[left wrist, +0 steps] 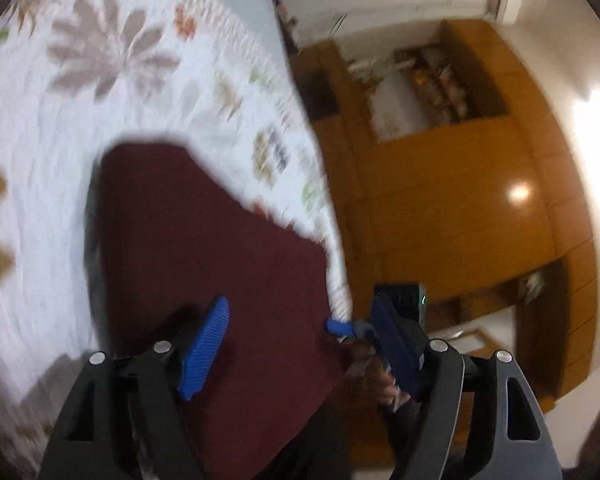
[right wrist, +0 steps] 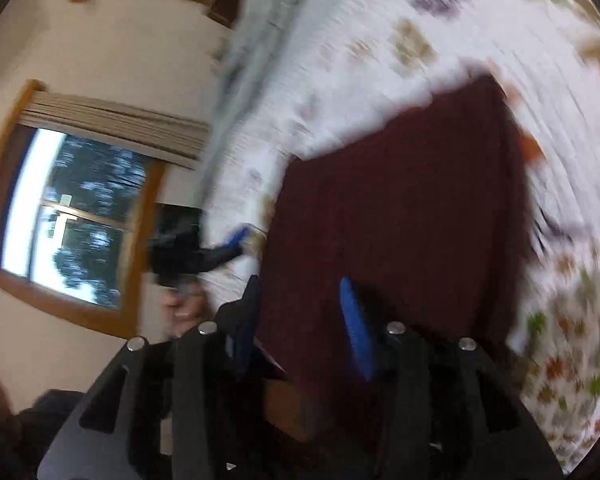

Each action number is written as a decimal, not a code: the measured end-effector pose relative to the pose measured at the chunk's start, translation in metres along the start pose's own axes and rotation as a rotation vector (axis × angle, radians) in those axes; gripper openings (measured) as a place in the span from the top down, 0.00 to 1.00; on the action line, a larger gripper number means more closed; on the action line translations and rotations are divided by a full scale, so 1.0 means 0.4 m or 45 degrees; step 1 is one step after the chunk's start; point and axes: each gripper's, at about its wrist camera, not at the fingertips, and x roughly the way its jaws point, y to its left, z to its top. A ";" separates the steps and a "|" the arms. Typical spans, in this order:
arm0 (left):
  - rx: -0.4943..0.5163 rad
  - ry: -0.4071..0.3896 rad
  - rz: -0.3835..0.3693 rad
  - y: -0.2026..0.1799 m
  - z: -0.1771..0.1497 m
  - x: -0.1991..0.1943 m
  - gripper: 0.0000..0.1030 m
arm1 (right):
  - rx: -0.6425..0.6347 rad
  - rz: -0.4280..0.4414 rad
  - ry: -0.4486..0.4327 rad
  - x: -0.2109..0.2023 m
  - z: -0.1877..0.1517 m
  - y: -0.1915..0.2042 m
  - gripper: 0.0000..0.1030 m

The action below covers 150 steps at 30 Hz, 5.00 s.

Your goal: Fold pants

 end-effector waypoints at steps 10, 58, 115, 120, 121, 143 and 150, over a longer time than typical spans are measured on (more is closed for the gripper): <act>0.019 -0.054 0.099 -0.002 -0.020 -0.100 0.18 | 0.165 -0.116 -0.154 -0.206 -0.014 -0.066 0.08; -0.175 0.223 0.270 0.102 -0.008 -0.004 0.65 | 0.130 -0.070 0.309 0.070 0.110 -0.052 0.53; -0.195 -0.321 0.284 0.367 0.404 -0.635 0.35 | -0.124 0.028 0.140 0.657 0.676 0.434 0.22; -0.282 -0.354 0.252 0.451 0.415 -0.575 0.38 | 0.038 -0.017 0.154 0.741 0.655 0.289 0.86; -0.283 -0.359 0.253 0.461 0.407 -0.572 0.43 | 0.116 -0.009 0.137 0.732 0.650 0.227 1.00; -0.217 -0.423 0.162 0.361 0.146 -0.579 0.37 | -0.062 -0.067 0.233 0.645 0.450 0.270 1.00; -0.057 -0.410 0.148 0.249 0.085 -0.589 0.26 | -0.181 0.072 0.165 0.577 0.372 0.402 0.55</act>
